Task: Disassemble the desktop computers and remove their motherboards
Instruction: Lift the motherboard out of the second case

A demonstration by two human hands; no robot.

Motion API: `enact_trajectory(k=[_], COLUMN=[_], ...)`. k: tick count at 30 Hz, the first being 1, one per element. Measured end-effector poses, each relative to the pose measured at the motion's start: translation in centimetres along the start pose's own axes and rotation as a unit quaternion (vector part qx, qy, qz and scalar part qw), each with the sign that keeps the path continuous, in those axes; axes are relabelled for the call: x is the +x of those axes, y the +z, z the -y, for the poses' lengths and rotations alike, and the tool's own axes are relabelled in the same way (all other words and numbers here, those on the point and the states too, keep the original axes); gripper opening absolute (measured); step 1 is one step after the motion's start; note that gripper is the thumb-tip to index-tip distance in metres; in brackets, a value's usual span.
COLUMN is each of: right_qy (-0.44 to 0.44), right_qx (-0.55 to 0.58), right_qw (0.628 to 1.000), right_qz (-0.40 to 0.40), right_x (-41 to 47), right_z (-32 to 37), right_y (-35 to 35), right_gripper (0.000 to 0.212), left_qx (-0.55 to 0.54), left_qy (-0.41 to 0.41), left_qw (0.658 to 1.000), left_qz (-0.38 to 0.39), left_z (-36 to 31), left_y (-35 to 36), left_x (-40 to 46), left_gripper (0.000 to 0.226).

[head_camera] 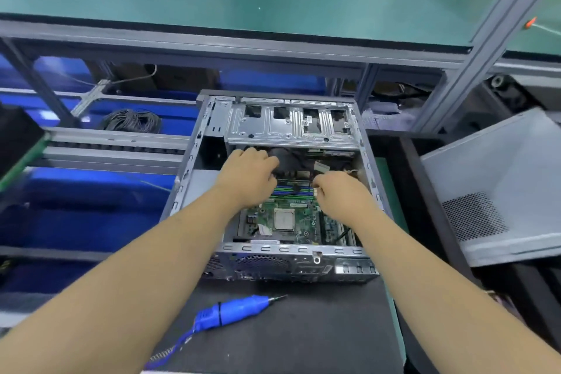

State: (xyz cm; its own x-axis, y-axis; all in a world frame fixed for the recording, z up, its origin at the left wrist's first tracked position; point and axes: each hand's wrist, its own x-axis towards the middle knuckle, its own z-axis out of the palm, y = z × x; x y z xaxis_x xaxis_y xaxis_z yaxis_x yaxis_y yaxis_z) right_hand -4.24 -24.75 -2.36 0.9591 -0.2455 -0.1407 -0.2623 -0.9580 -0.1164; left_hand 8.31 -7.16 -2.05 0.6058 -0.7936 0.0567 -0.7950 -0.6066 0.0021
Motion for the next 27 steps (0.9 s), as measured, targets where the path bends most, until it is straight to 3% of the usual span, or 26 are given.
enact_trajectory(k=[3,6,9,12,14,21,27], right_qy=[0.019,-0.009,-0.054,-0.097,-0.116,-0.119,-0.127], right_qx=[-0.059,-0.031,0.01,-0.025,-0.038,-0.045,-0.04], right_qw=[0.998,0.995,0.989,0.975,0.964,0.965,0.966], right_qz=[0.026,0.092,0.136,0.198,0.236,0.23,0.221], right_x=[0.2,0.2,1.3,2.8,3.2,3.5,3.5], right_z=[-0.4,-0.2,0.6,1.8,2.4,2.3,2.7], right_y=[0.6,1.1,1.3,2.0,3.3,5.5,5.6], right_gripper=[0.019,0.016,0.019,0.024,0.026,0.014,0.013], left_qx=[0.001,-0.054,0.025,0.122,0.141,-0.026,-0.028], left_qy=[-0.035,-0.123,-0.043,0.024,0.06,0.07,0.08], left_qw=[0.999,0.989,0.994,0.973,0.963,0.958,0.953], left_qz=[0.013,0.055,0.099,0.195,0.22,0.277,0.29], left_z=[1.4,1.9,1.0,-0.1,-1.3,-3.7,-3.5], left_y=[-0.2,0.3,0.5,0.2,0.5,4.2,5.5], left_x=[0.7,0.3,0.9,1.8,2.1,1.8,2.6], left_gripper=[0.03,0.022,0.011,0.007,0.007,0.03,0.058])
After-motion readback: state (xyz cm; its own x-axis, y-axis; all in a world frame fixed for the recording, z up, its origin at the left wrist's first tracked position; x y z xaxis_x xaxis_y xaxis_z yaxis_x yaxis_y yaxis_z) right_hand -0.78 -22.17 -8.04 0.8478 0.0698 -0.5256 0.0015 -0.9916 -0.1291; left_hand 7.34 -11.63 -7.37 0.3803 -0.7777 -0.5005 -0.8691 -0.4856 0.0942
